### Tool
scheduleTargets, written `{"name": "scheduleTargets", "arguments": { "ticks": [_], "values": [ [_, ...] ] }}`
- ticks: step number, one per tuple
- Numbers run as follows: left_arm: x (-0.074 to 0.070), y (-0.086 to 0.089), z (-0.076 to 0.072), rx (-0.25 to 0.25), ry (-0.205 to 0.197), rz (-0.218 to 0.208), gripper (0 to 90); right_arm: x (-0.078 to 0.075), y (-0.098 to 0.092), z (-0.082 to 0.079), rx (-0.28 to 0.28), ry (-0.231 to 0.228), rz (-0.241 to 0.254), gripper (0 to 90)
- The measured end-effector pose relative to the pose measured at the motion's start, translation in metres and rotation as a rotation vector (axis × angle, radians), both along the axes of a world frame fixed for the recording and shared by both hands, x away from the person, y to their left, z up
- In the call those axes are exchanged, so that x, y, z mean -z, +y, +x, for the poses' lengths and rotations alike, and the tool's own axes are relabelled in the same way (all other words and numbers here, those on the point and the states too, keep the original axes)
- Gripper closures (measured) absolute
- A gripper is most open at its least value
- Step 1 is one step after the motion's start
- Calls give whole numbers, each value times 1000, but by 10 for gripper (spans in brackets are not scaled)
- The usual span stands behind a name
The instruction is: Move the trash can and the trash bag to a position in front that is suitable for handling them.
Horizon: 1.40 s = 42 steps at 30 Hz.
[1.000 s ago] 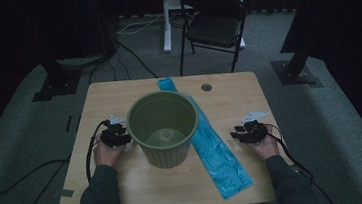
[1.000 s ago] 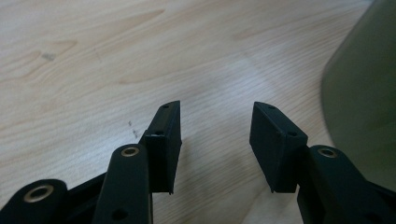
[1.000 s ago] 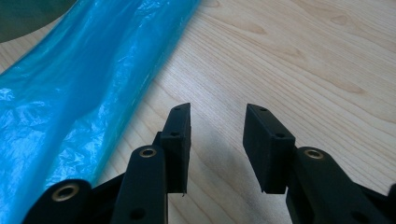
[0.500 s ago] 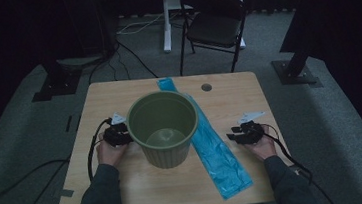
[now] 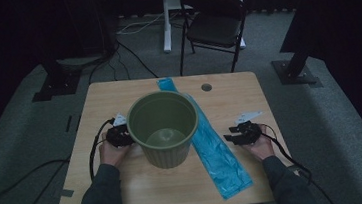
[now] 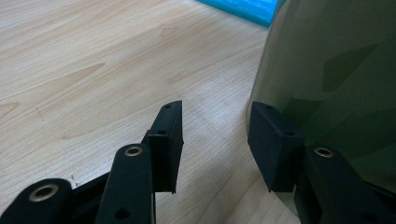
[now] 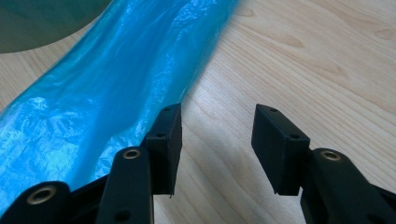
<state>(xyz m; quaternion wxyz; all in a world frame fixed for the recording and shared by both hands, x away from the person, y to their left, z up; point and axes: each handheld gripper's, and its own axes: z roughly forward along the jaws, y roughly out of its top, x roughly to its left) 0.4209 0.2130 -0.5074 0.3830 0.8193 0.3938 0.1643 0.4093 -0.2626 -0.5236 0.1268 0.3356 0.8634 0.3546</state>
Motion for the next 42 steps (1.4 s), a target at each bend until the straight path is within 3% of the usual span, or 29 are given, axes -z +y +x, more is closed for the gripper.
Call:
{"name": "scheduleTargets", "arguments": {
  "ticks": [14, 22, 28, 30, 31, 33, 35, 37, 38, 42],
  "values": [
    [0, 0, -1, 6, -3, -2, 568, 0, 9, 0, -38, 32, 13, 508],
    [-1, -3, -2, 22, -2, -6, 569, 2, 22, -1, -87, 54, 13, 550],
    [-2, -3, -2, 28, -2, -11, 569, 4, 29, -2, -117, 83, -25, 722],
    [-2, -3, -2, 27, -2, -11, 569, 4, 30, -2, -114, 81, -34, 763],
    [-2, -3, -2, 27, -2, -11, 569, 4, 31, -2, -106, 75, -69, 838],
    [-2, -3, -2, 29, -1, -12, 569, 3, 30, -1, -88, 66, -97, 888],
    [-2, -4, -1, 29, -1, -10, 569, 2, 29, -1, -72, 63, -102, 887],
    [-2, -4, -1, 28, -1, -11, 569, 1, 28, 0, -65, 59, -90, 861],
    [-2, -4, -1, 27, 0, -13, 569, -2, 26, 1, -59, 71, -35, 630],
    [-3, -3, -1, 24, -1, -16, 567, -2, 29, -1, -75, 82, 15, 498]
  ]
}}
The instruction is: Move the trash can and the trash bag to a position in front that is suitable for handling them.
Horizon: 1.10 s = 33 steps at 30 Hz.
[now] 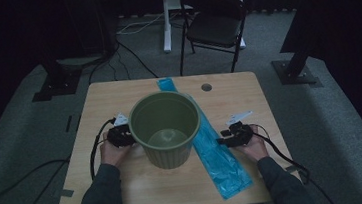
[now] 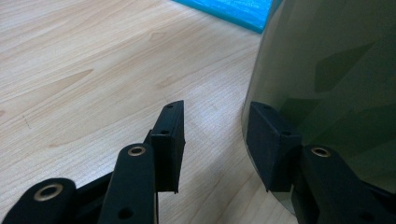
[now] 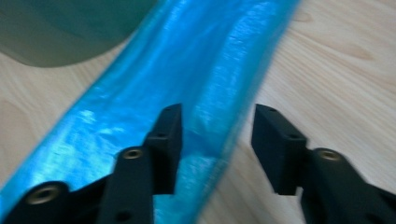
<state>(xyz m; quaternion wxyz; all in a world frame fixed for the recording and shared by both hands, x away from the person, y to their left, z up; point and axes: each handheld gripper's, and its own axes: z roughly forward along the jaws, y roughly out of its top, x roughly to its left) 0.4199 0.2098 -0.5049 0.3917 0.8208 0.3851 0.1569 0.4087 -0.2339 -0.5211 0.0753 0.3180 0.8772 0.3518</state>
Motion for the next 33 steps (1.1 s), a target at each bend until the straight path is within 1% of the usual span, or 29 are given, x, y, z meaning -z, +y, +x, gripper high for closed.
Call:
{"name": "scheduleTargets", "arguments": {
  "ticks": [1, 2, 3, 4, 5, 6, 8, 10, 11, 14, 17, 19, 22, 25, 27, 28, 29, 30, 33],
  "values": [
    [0, 0, 0, 0, 1, -3, 566, 1, 2, 0, -3, 3, 0, 485],
    [0, 0, 0, 1, 0, -4, 565, 3, 4, 0, -7, 14, -11, 483],
    [0, 0, 1, 0, 0, -3, 563, 5, 6, 0, -5, 22, -39, 502],
    [0, 0, 1, -1, 0, -2, 562, 7, 7, 0, -9, 26, -62, 565],
    [0, 0, 1, -2, -1, -5, 562, 7, 8, -1, -12, 25, -70, 639],
    [0, 0, 2, -4, 0, -7, 561, 6, 8, 0, -15, 34, -75, 703],
    [0, 0, 2, -7, 0, -7, 561, 5, 8, 0, -10, 26, -105, 819],
    [0, 0, 3, -5, 2, -8, 561, 4, 6, 1, 2, 14, -136, 868],
    [0, 0, 3, -3, 3, -8, 561, 4, 5, 2, 8, 8, -147, 877],
    [0, -1, 5, -2, 7, -11, 562, 3, -1, 6, 32, -12, -187, 884],
    [1, -2, 8, -2, 10, -16, 562, 2, -9, 10, 30, -28, -203, 883],
    [2, -3, 10, -5, 9, -20, 569, 2, -15, 15, 44, -39, -222, 882],
    [2, -4, 13, 3, 8, -27, 574, 2, -25, 25, 79, -44, -221, 874],
    [2, -6, 13, 23, 8, -30, 587, 4, -32, 31, 87, -29, -181, 866],
    [1, -9, 12, 43, 2, -25, 605, 5, -35, 32, 91, -25, -167, 848],
    [0, -11, 11, 56, 0, -25, 606, 4, -35, 32, 91, -26, -169, 834],
    [0, -11, 11, 56, 0, -25, 607, 4, -35, 32, 91, -26, -169, 834],
    [0, -16, 8, 77, -3, -22, 607, 4, -35, 31, 92, -24, -168, 821],
    [-1, -24, 5, 109, -6, -15, 612, 4, -36, 30, 91, -21, -167, 796]
  ]
}}
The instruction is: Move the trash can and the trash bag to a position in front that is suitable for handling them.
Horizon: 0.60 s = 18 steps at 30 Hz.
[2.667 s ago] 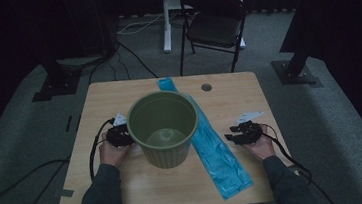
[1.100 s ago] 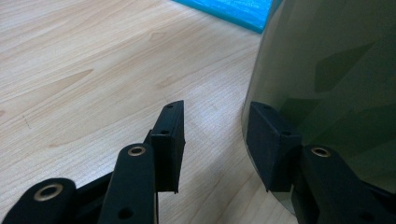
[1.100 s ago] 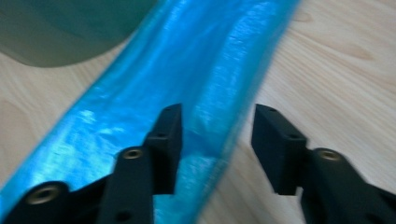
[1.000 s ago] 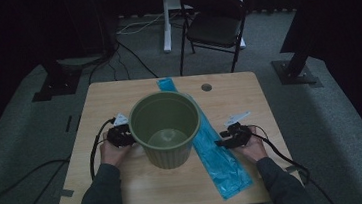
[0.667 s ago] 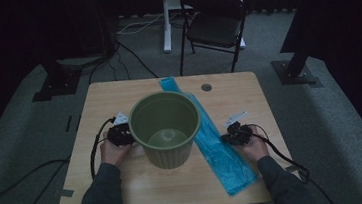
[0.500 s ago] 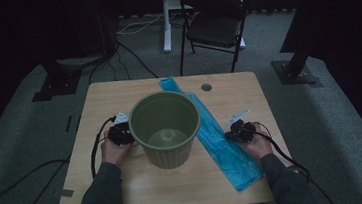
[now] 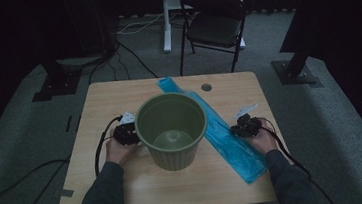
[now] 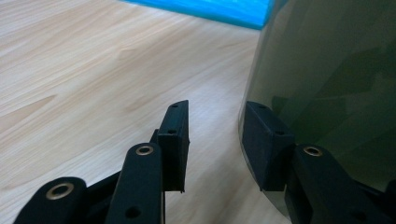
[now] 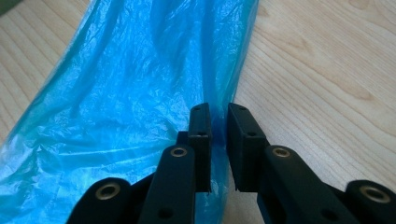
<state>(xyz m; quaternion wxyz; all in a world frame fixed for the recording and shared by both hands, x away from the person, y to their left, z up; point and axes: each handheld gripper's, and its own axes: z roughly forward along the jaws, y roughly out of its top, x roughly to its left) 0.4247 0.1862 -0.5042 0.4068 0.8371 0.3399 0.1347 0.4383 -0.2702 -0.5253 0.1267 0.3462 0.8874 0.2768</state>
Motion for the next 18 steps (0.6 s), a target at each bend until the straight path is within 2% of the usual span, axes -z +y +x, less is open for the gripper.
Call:
{"name": "scheduleTargets", "arguments": {
  "ticks": [4, 6, 9, 10, 12, 15, 18],
  "values": [
    [0, -9, -4, 40, 1, 6, 613, 0, -2, -1, 11, 4, 2, 764],
    [-1, -13, -7, 64, 2, 32, 612, 0, -4, -1, 18, 2, 9, 717],
    [-2, -15, -11, 73, -3, 47, 611, -2, -5, -2, 19, -5, 18, 673],
    [-3, -14, -11, 75, -5, 50, 606, -7, -6, -4, 21, -21, 41, 621],
    [-3, -11, -12, 70, -5, 38, 599, -12, -7, -7, 32, -42, 50, 573],
    [-4, -7, -12, 51, -8, 25, 593, -20, -8, -11, 48, -76, 70, 550],
    [-5, -3, -11, 34, -11, 14, 588, -25, -7, -13, 52, -91, 86, 544]
  ]
}}
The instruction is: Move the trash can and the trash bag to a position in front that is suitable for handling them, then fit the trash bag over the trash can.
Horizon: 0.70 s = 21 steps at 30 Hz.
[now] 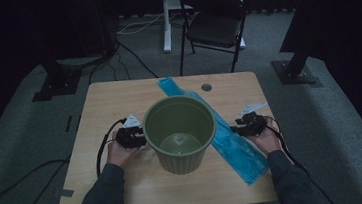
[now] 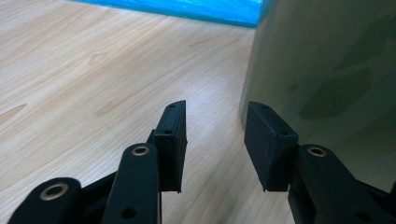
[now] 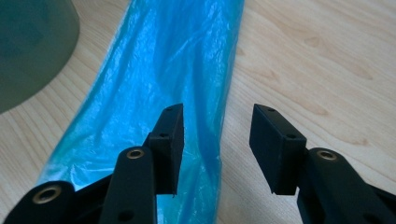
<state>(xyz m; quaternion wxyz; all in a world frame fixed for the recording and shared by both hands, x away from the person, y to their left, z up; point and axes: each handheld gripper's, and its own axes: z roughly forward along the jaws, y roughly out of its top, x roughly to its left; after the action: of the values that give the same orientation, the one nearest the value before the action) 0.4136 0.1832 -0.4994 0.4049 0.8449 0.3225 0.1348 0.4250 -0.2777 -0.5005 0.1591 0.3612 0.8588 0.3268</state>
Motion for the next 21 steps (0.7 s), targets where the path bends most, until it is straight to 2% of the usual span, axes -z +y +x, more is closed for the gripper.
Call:
{"name": "scheduleTargets", "arguments": {
  "ticks": [11, 21],
  "values": [
    [-2, 6, 3, -25, -11, -8, 576, -1, 14, -4, -32, 8, -24, 517],
    [-4, 9, 3, -46, -23, -28, 567, 7, 13, 4, 11, 51, -37, 433]
  ]
}}
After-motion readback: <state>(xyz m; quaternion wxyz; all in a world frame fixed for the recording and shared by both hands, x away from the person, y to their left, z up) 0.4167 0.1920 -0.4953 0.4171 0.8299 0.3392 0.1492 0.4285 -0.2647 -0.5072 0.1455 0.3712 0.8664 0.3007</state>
